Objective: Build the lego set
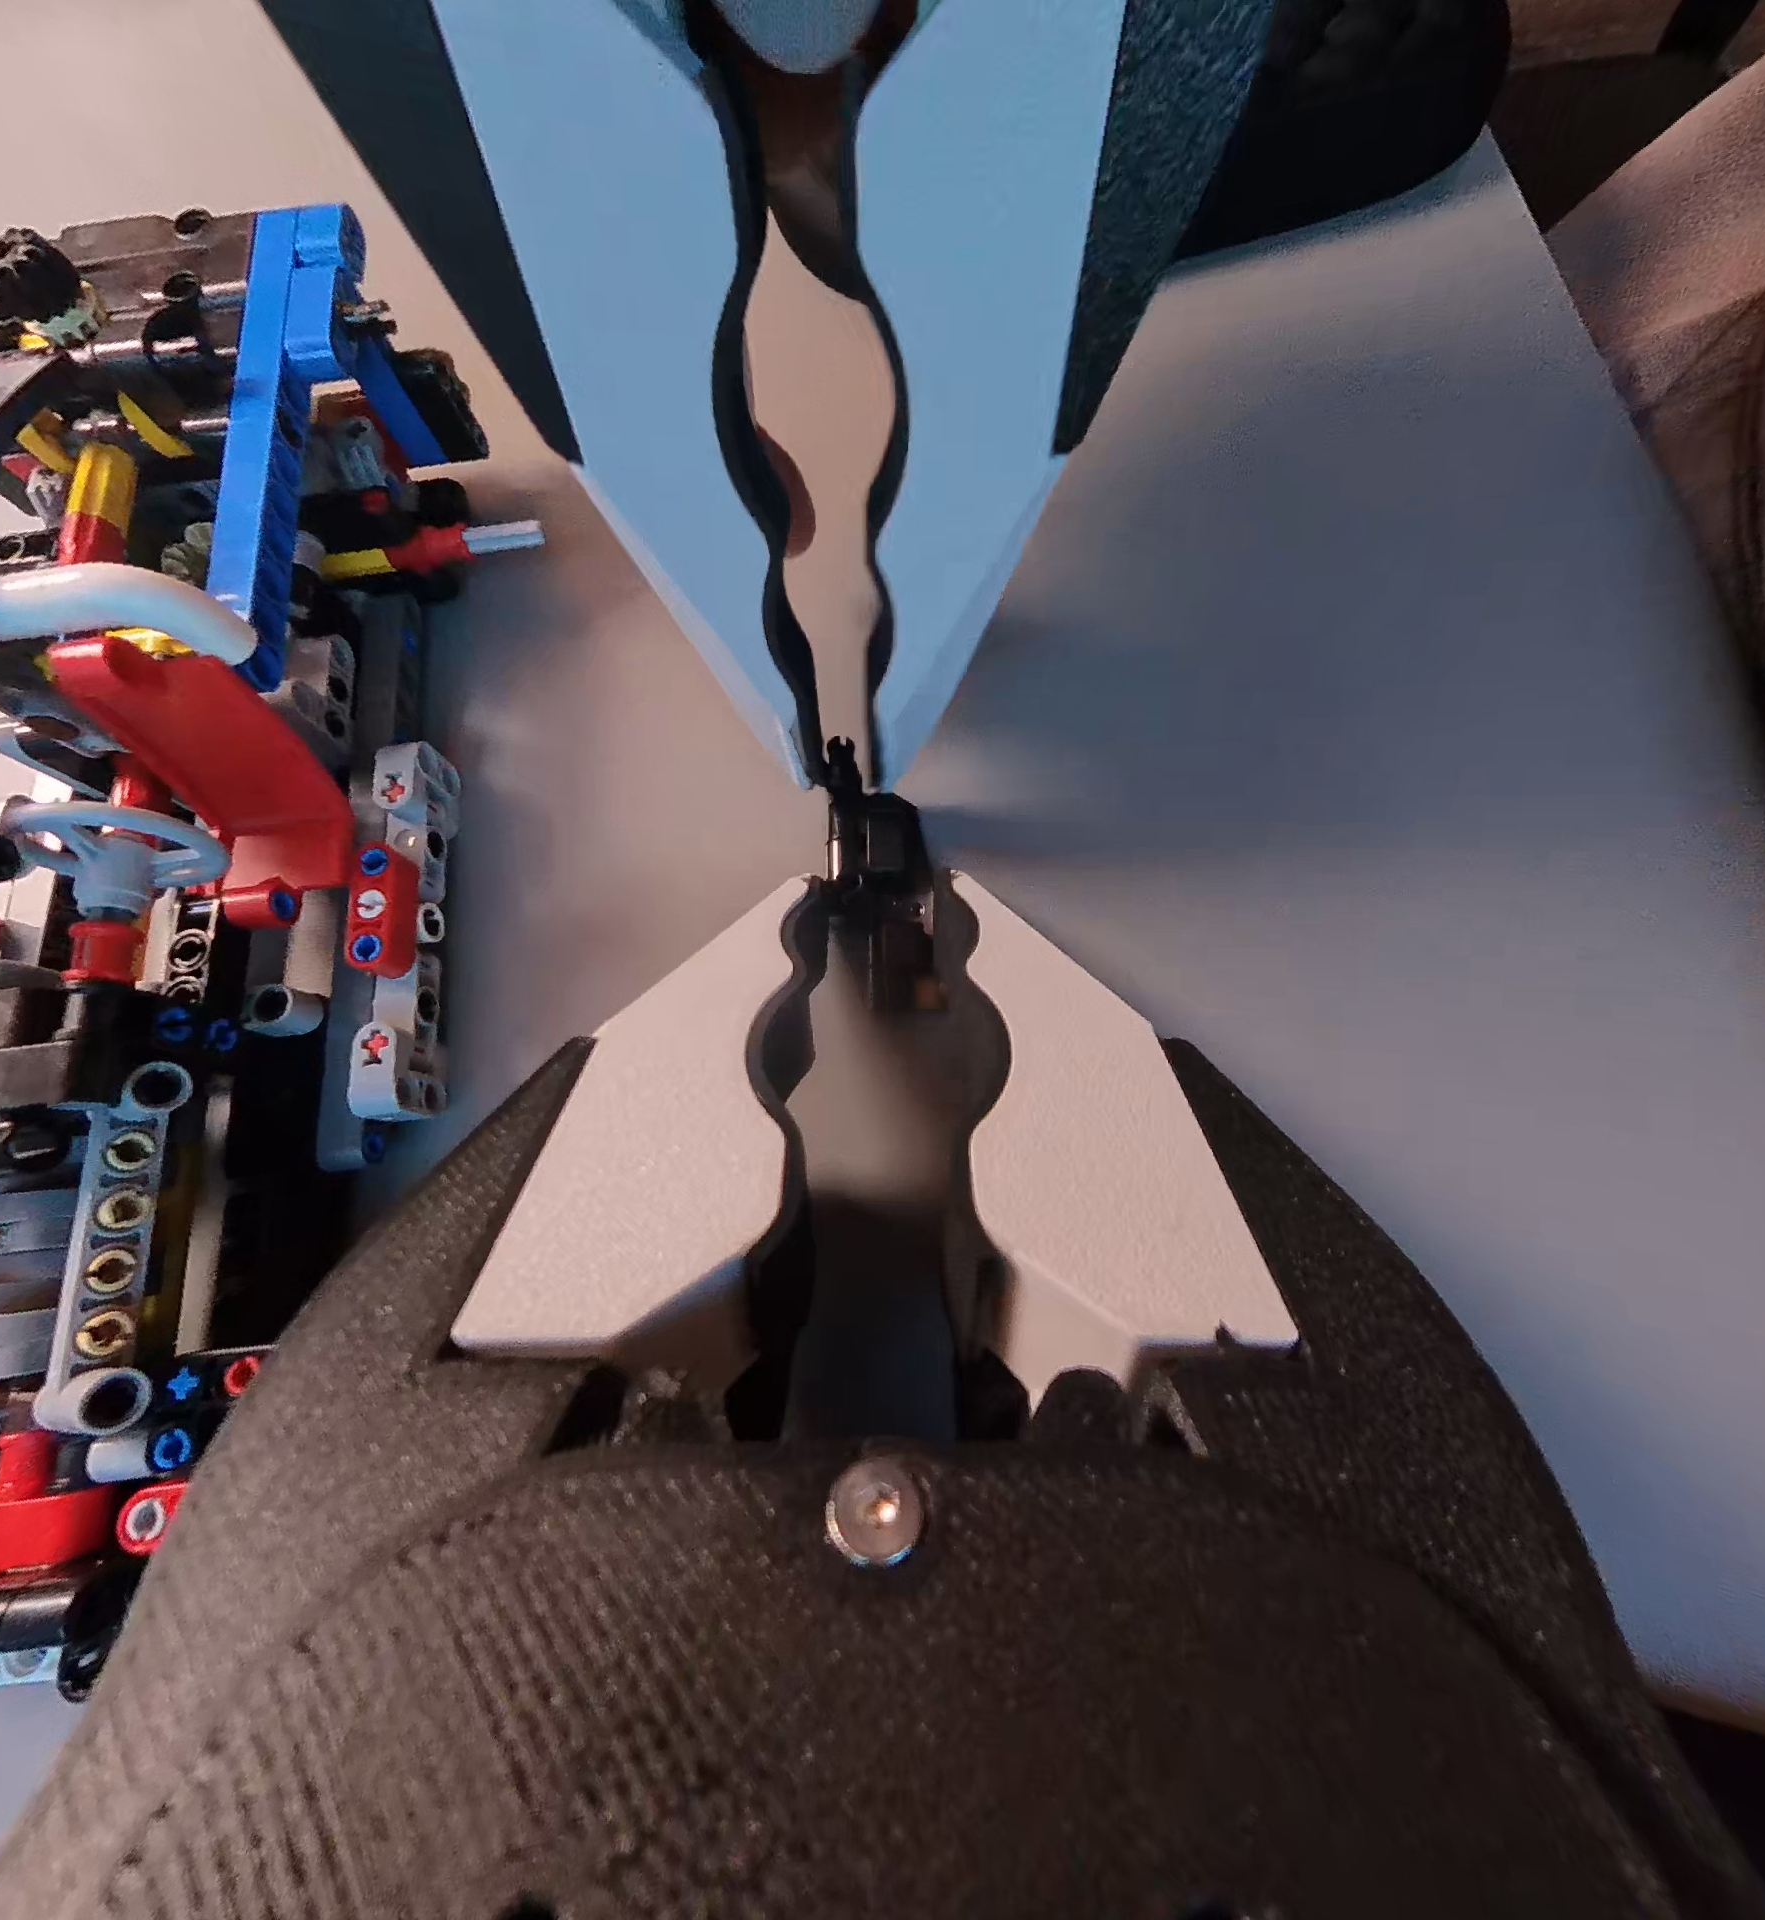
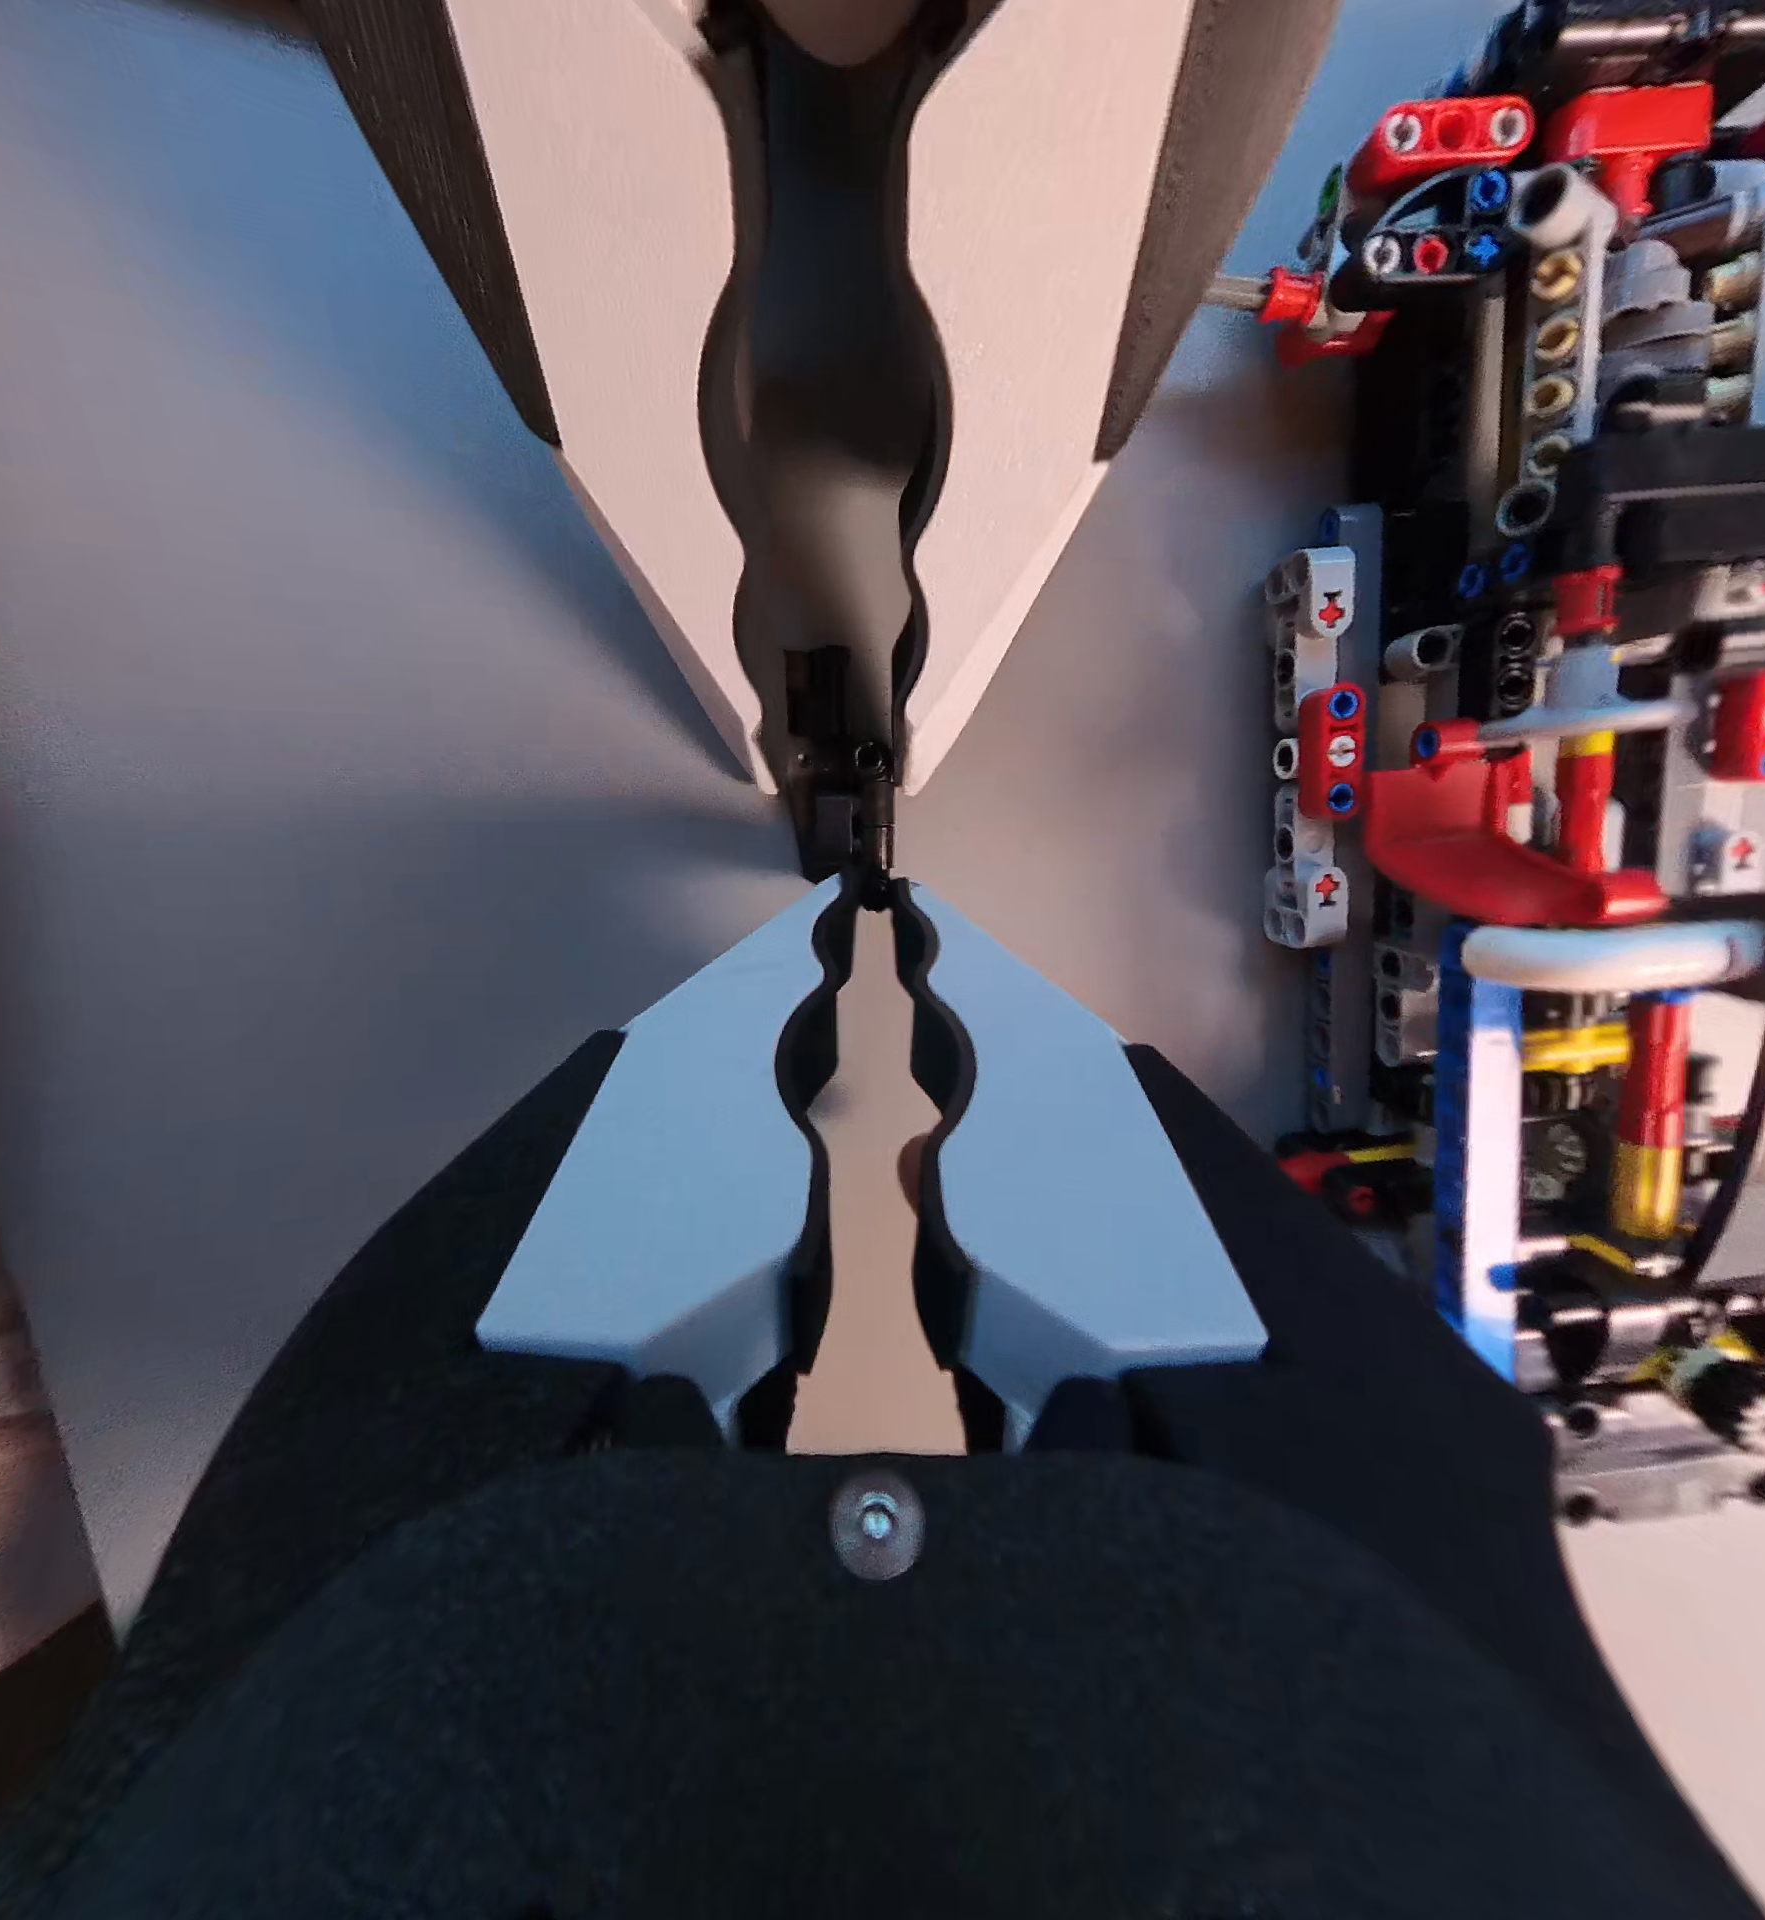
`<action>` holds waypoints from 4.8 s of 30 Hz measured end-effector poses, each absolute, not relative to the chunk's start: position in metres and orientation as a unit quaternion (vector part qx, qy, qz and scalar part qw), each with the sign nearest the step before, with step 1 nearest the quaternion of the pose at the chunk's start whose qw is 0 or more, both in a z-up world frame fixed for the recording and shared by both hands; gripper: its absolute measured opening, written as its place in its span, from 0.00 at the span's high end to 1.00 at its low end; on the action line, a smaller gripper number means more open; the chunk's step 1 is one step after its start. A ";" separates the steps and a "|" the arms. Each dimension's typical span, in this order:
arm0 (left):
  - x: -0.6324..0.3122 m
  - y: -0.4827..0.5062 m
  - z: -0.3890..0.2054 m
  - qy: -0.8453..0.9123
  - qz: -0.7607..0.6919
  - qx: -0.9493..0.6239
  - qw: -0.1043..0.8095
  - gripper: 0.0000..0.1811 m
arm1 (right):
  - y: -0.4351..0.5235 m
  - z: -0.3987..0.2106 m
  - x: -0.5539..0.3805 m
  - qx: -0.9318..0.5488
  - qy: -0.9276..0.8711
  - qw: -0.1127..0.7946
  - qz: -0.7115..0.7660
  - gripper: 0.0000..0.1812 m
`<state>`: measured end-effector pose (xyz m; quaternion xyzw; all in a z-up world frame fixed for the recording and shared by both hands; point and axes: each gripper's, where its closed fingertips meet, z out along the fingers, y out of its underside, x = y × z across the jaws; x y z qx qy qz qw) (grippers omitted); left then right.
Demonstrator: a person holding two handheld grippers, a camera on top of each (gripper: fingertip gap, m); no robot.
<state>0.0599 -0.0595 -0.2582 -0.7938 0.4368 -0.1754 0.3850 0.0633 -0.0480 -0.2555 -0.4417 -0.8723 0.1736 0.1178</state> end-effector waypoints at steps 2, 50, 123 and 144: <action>0.060 -0.059 -0.258 0.436 -0.175 -0.794 0.386 0.90 | -0.051 -0.251 0.067 -0.452 -0.859 0.119 0.211 0.81; 0.057 -0.053 -0.160 0.507 0.115 -0.542 0.661 0.87 | -0.052 -0.171 0.060 -0.421 -0.669 0.306 0.531 0.92; 0.066 -0.077 -0.156 0.463 -0.171 -0.601 0.629 0.92 | -0.073 -0.161 0.060 -0.372 -0.675 0.410 0.489 0.92; 0.046 -0.067 -0.140 0.374 -0.255 -0.624 0.637 0.97 | -0.061 -0.141 0.059 -0.341 -0.681 0.417 0.496 0.92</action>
